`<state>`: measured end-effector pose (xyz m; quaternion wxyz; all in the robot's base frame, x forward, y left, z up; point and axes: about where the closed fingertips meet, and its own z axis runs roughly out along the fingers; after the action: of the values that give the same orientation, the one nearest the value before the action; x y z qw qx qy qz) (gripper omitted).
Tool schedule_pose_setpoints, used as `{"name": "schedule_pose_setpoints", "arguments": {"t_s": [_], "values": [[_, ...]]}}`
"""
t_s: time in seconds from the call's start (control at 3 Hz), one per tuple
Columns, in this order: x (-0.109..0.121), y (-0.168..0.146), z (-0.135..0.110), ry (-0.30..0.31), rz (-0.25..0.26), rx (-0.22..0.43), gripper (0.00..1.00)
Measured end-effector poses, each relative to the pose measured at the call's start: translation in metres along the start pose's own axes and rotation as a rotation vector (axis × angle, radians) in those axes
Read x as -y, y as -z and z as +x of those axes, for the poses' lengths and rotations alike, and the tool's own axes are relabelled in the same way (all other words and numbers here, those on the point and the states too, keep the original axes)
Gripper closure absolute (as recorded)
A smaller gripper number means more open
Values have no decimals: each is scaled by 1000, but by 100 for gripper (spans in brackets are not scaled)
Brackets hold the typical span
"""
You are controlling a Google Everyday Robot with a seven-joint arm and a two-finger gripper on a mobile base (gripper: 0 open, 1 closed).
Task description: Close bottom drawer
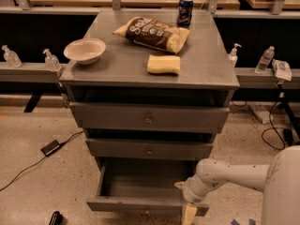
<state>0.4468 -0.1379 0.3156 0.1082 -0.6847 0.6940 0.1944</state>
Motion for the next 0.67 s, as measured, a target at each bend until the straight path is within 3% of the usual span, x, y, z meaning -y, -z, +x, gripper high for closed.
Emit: {"name": "schedule_pose_setpoints", "arguments": {"t_s": [0.33,0.67], "values": [[-5,-17,6,11,-52,30,0],[-29,-61,19,28,-128,111,18]]}}
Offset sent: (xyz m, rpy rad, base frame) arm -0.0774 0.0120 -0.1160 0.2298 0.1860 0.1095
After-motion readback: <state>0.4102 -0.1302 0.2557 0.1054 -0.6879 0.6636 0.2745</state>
